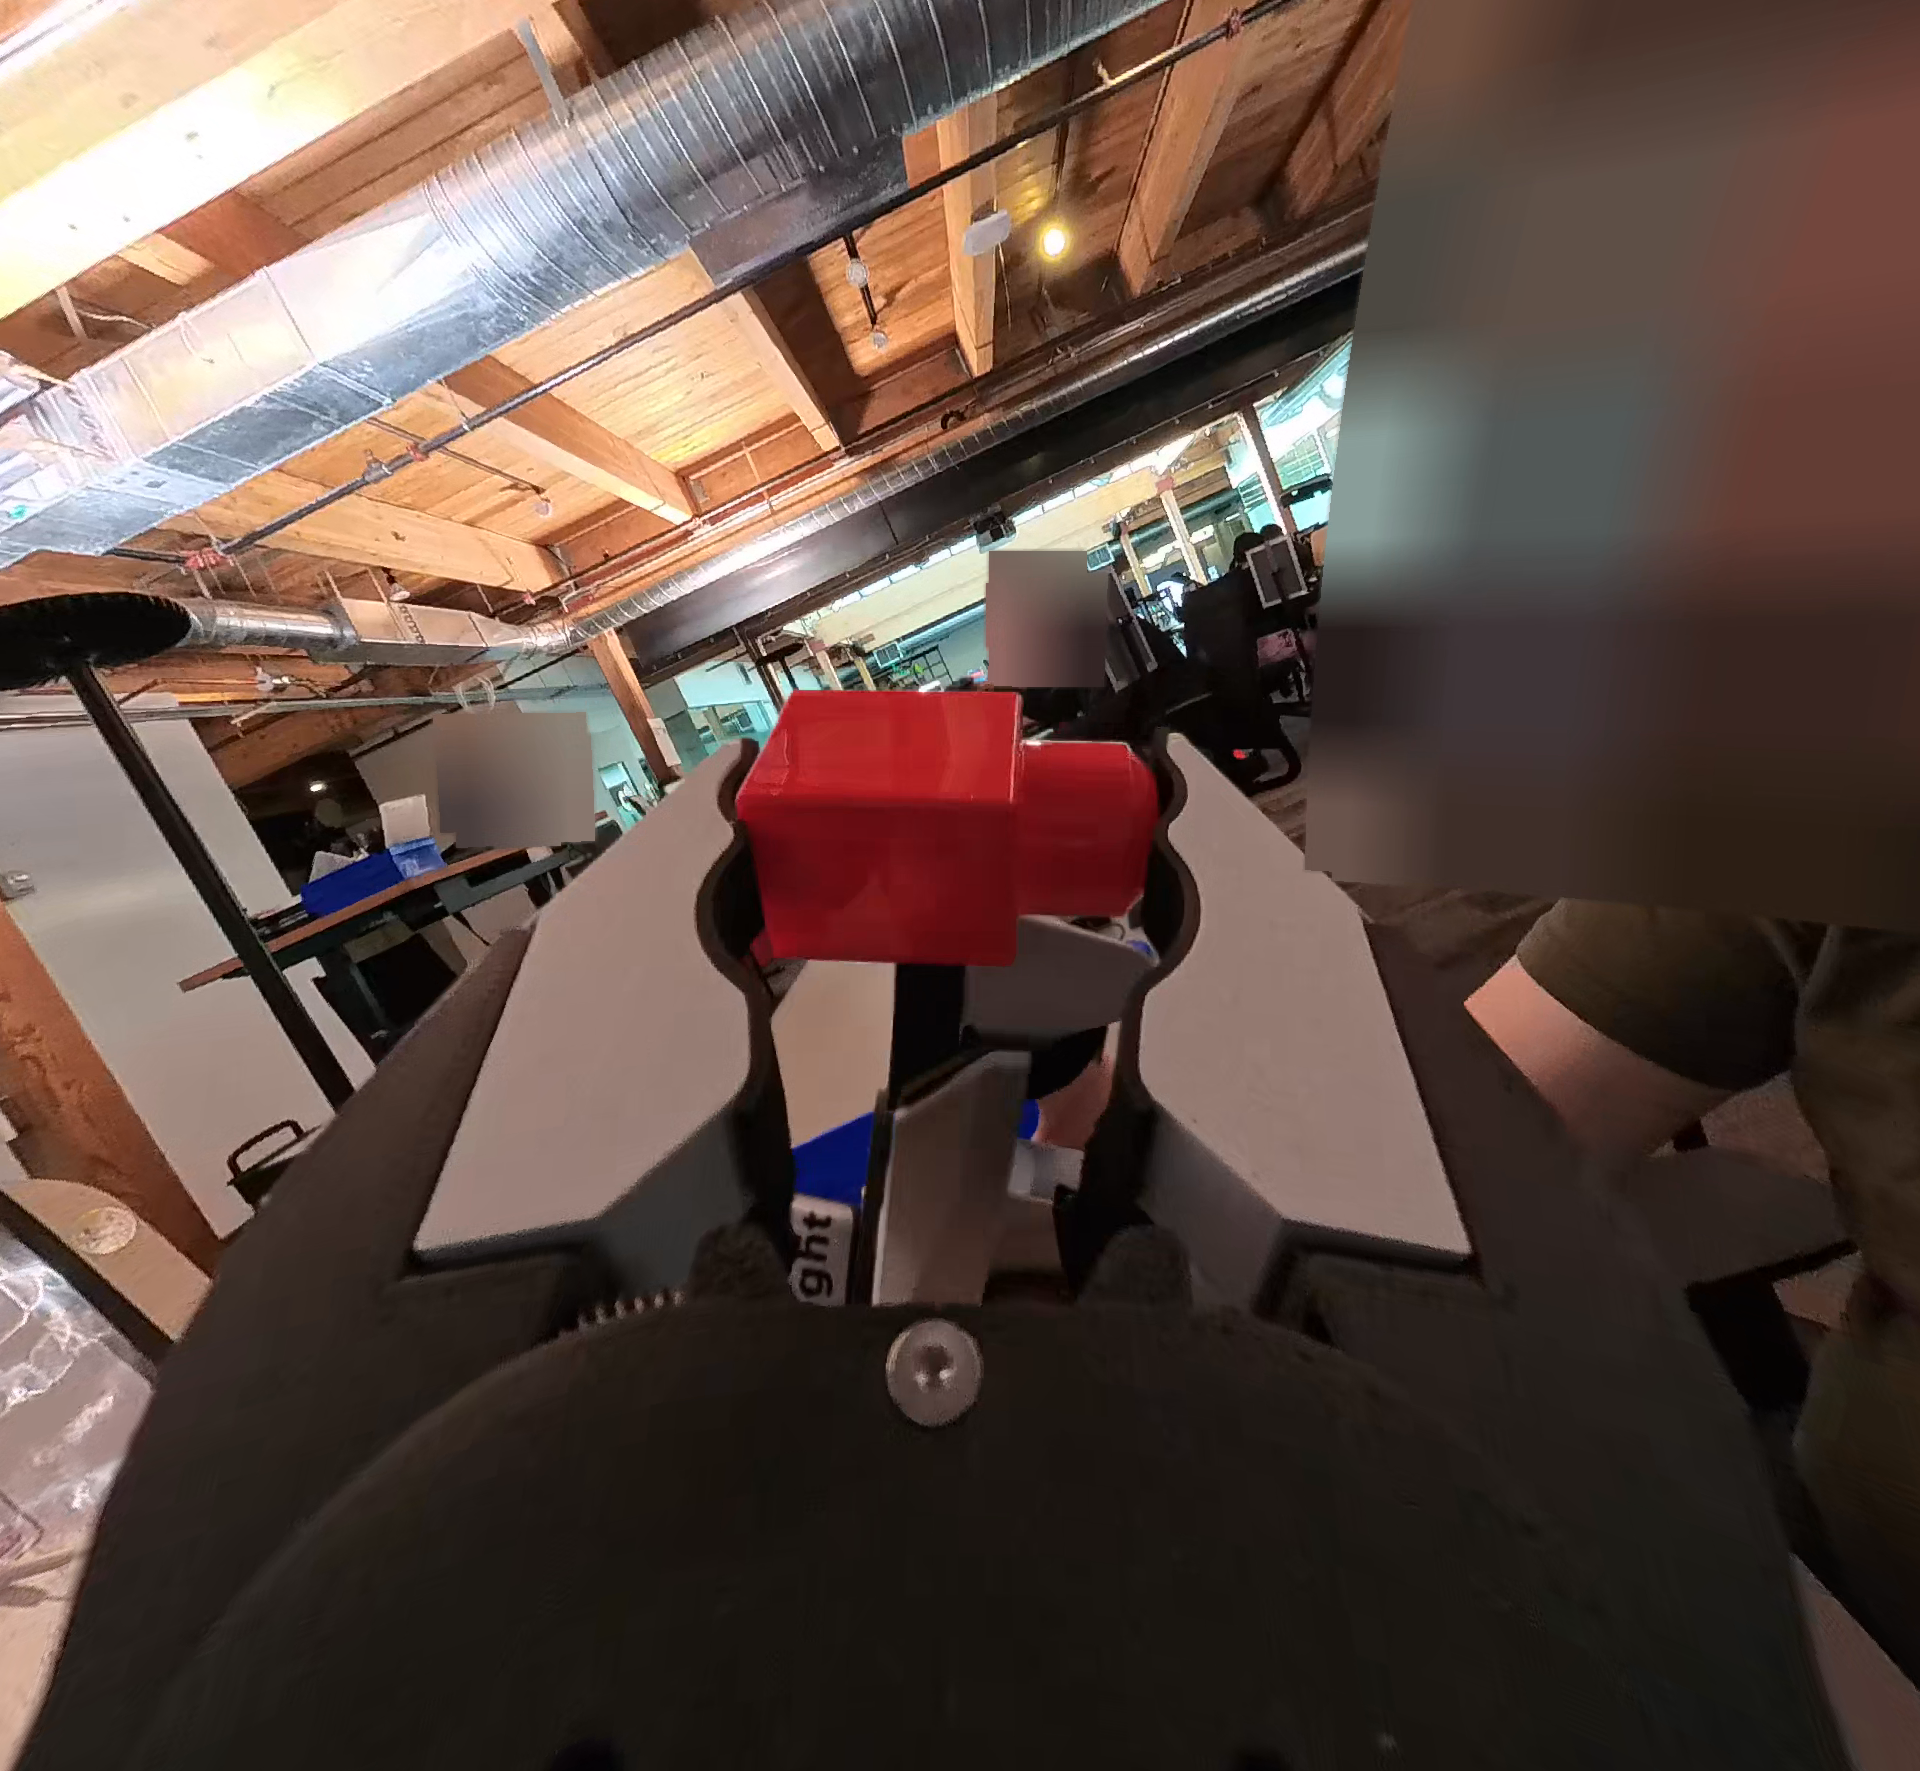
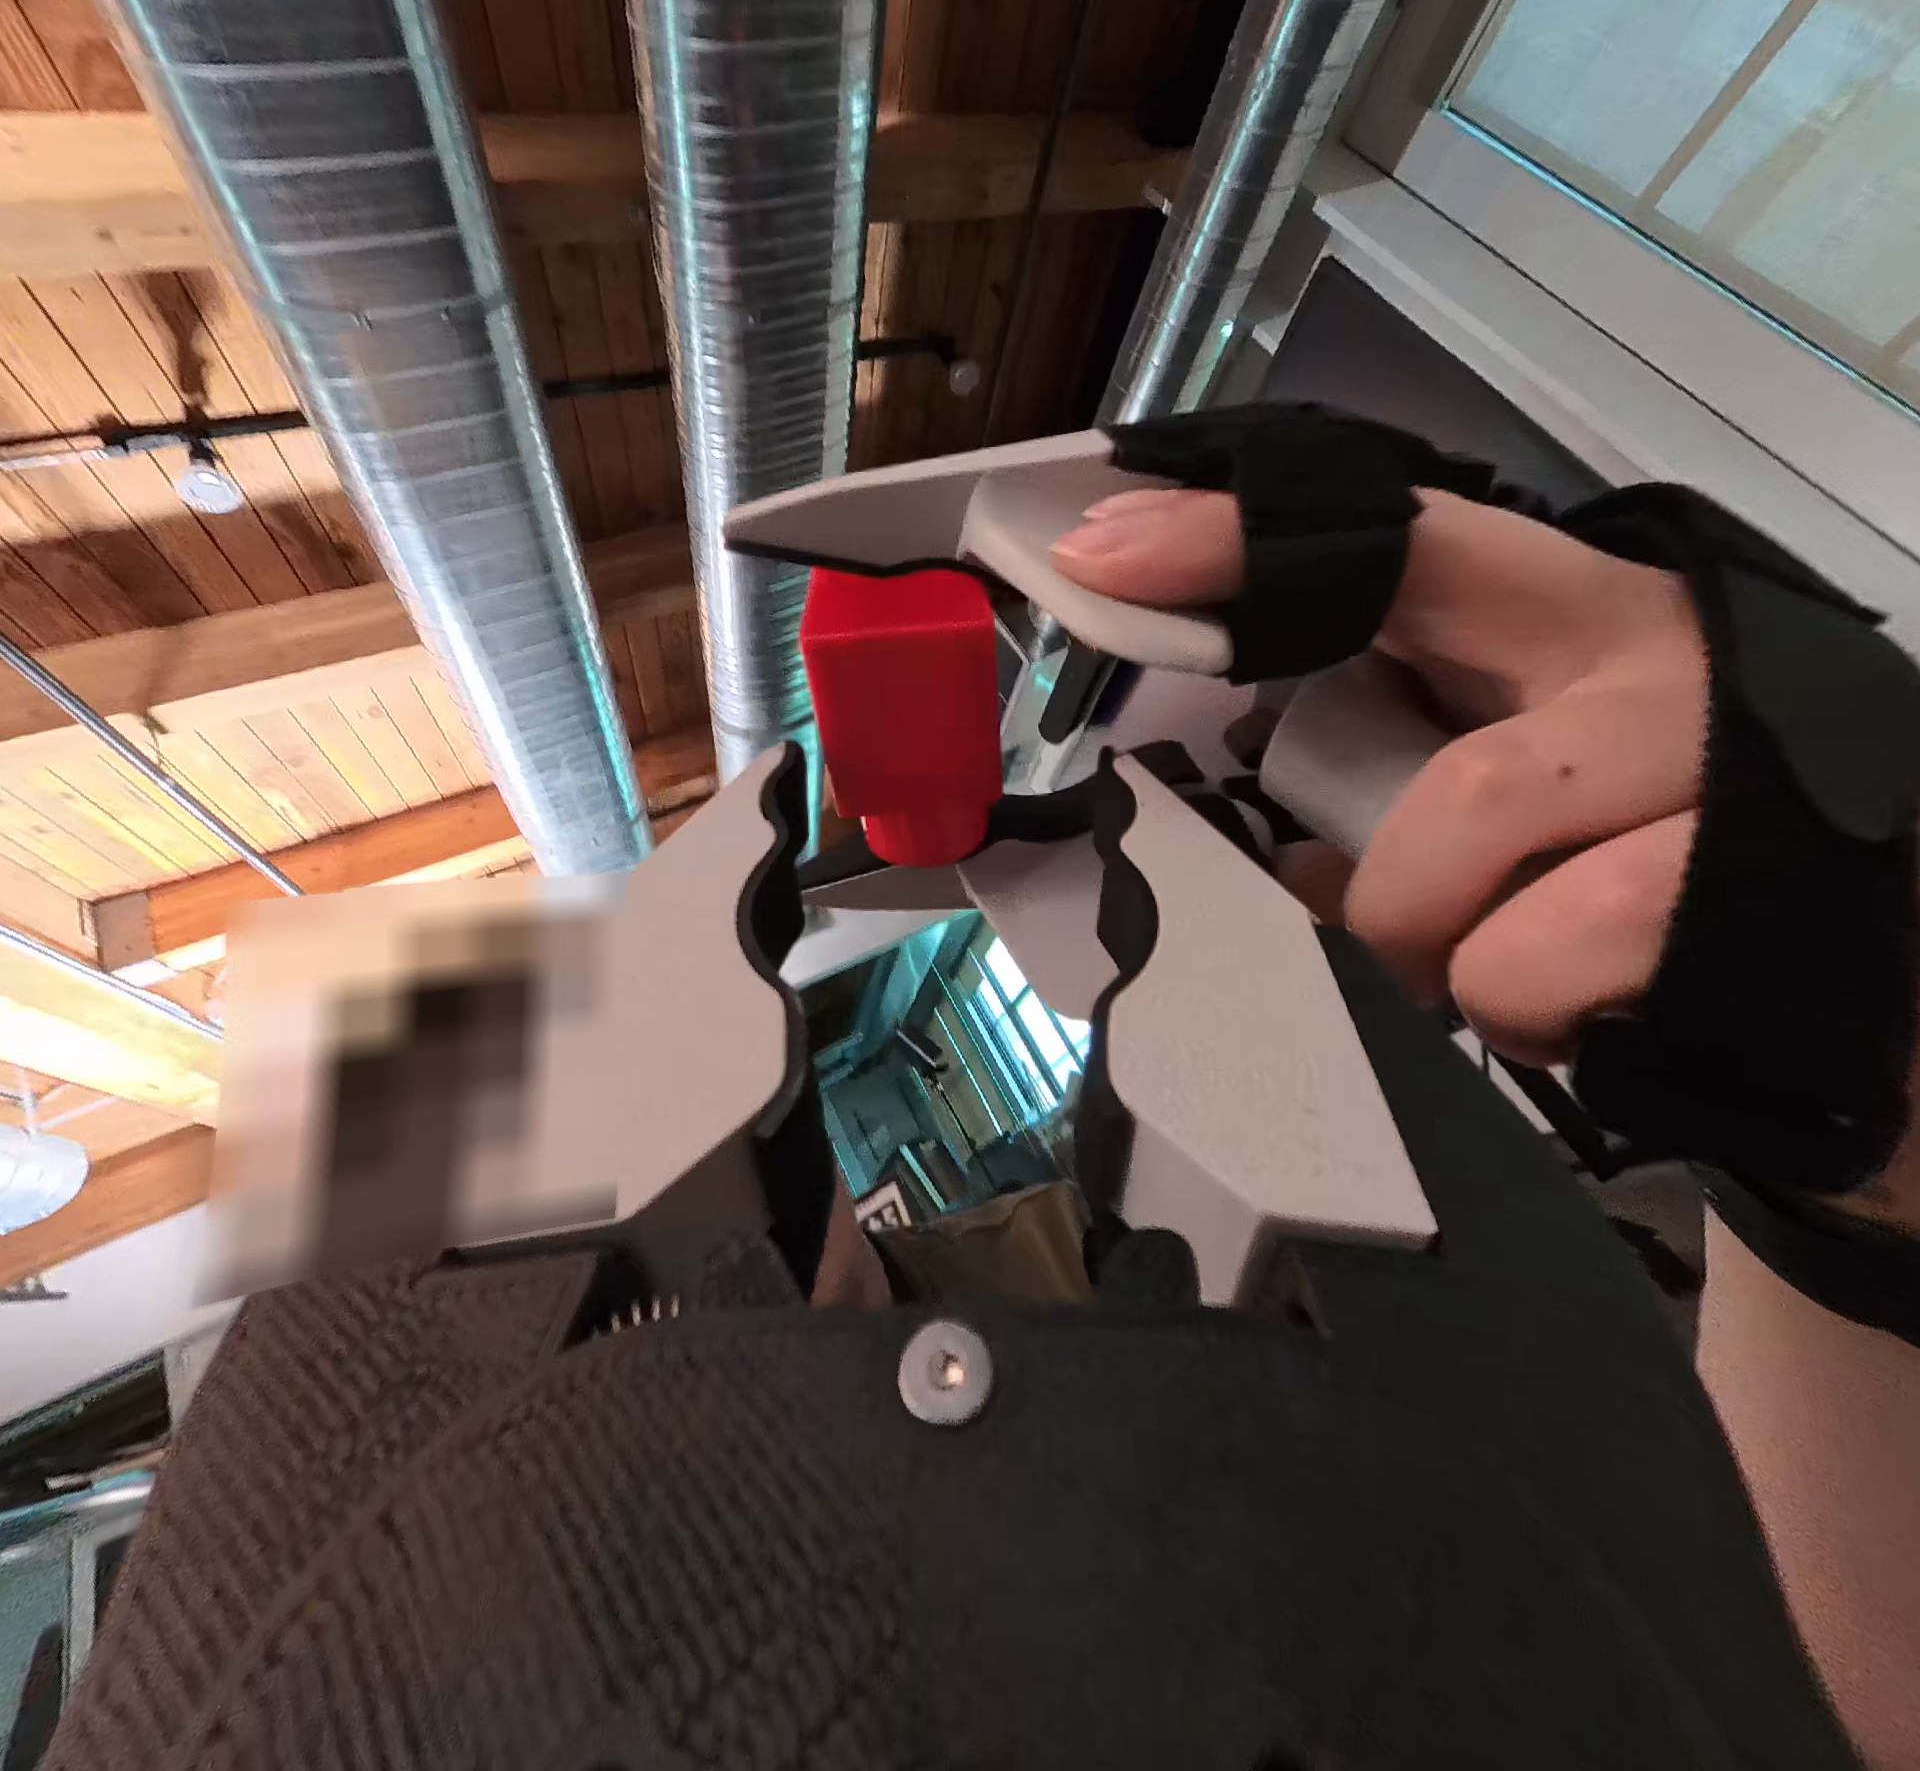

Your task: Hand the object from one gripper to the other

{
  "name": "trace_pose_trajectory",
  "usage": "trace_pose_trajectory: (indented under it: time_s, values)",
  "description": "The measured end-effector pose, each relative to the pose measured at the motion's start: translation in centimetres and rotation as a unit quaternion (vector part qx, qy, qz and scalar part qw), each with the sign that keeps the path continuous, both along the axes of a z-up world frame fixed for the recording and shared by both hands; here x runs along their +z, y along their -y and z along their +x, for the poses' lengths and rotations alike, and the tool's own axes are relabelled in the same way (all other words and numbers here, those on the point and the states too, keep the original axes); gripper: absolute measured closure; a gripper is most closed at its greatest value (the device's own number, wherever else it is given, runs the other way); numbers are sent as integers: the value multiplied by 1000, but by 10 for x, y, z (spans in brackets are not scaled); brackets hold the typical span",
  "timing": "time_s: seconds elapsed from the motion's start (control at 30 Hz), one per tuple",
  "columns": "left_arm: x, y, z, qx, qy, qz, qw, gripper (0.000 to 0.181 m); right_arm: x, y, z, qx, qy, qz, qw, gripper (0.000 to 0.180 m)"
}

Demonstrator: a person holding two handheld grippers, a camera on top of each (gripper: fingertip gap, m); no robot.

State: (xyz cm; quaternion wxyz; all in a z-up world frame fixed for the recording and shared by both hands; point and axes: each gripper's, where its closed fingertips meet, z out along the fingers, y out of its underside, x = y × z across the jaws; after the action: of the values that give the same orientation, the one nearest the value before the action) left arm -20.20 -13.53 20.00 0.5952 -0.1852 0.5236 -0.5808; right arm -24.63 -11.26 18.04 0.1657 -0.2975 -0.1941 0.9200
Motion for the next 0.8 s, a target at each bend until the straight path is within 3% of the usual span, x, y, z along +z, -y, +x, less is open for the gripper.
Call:
trace_pose_trajectory:
  time_s: [0.27,0.33,0.4,0.43,0.47,0.57,0.7,0.8]
  values:
    - [-11,-6,9,15,-33,1,999,108,2,3,9,-5,-7,29,1000,147]
    - [-16,-4,7,4,-60,2,998,97,1,0,14,-10,10,43,999,146]
    - [-23,-4,5,2,-96,7,995,92,-12,-3,13,-16,90,72,993,146]
    - [-27,-7,4,17,-109,17,994,93,-31,-5,9,-25,173,93,980,146]
    - [-31,-13,5,48,-119,33,991,95,-55,-8,7,-50,265,126,955,146]
    - [-53,-31,9,154,-173,105,967,104,-112,-36,28,-177,470,230,834,146]
    - [-72,-53,11,268,-243,154,920,129,-122,-56,60,-268,550,271,743,146]
    - [-83,-56,13,291,-283,154,901,138,-124,-63,73,-312,582,312,683,146]
